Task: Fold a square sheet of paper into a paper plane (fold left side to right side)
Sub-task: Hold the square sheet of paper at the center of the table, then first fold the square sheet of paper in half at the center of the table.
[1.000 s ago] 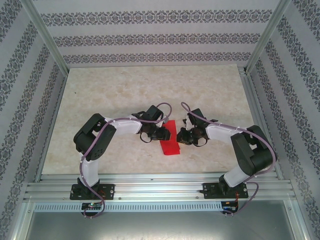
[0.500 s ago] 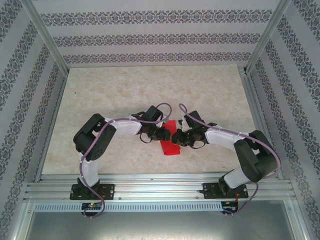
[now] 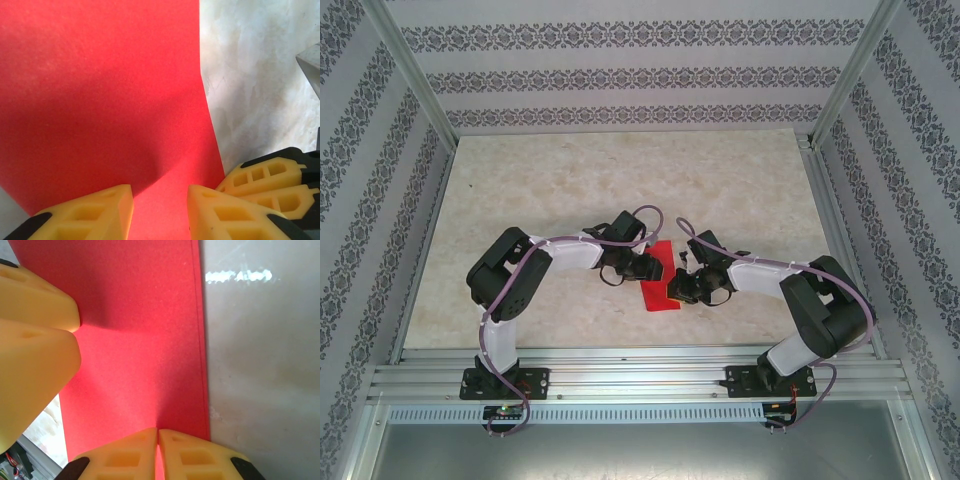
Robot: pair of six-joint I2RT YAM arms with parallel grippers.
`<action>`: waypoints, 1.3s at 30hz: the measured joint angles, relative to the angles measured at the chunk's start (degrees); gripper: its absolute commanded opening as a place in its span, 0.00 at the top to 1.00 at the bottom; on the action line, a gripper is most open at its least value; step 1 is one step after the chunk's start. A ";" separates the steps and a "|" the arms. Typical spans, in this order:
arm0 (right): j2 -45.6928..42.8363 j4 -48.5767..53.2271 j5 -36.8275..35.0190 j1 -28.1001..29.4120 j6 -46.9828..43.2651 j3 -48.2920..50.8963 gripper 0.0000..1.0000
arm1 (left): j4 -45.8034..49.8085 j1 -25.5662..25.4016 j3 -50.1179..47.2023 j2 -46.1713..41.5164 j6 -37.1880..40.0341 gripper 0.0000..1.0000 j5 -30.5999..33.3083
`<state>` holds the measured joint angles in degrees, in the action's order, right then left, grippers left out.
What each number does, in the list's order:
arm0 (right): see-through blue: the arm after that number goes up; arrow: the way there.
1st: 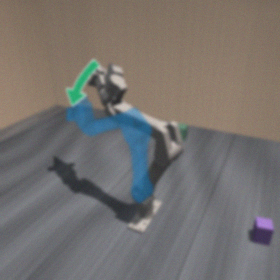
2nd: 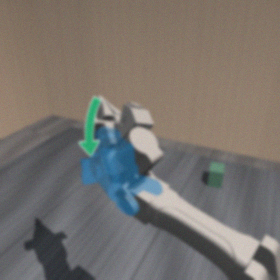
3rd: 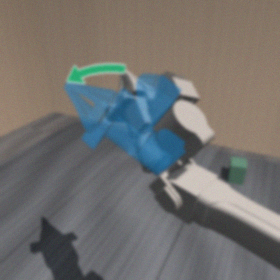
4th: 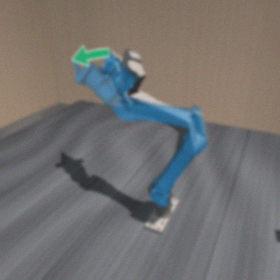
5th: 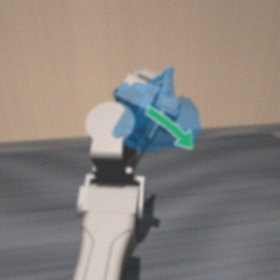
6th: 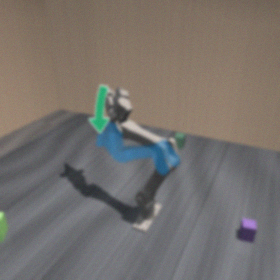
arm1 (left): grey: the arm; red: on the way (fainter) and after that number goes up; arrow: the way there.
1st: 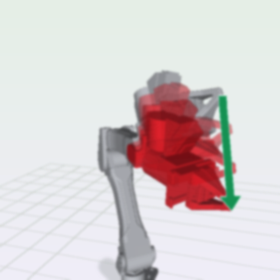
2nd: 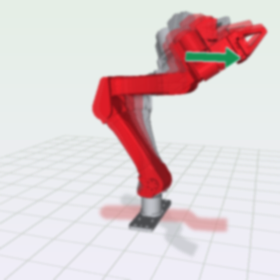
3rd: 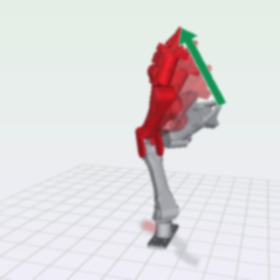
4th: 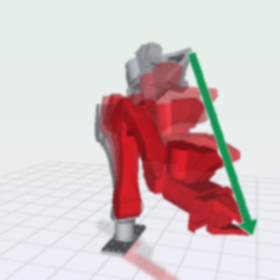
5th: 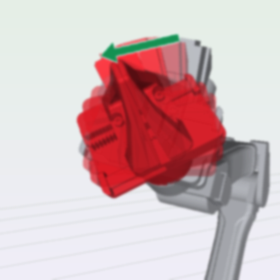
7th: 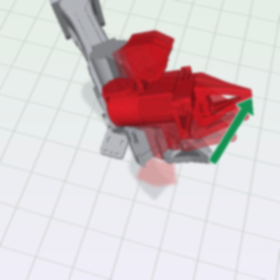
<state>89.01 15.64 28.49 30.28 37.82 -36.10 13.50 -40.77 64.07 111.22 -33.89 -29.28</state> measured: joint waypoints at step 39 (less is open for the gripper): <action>0.42 -0.44 -0.81 0.00 -1.49 -0.17 0.88 | -7.21 11.80 -5.33 -7.19 2.89 0.61 -3.98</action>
<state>89.43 15.20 27.68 30.28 36.34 -36.27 6.28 -28.97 58.74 104.03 -31.00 -33.26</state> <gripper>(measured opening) 0.116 0.390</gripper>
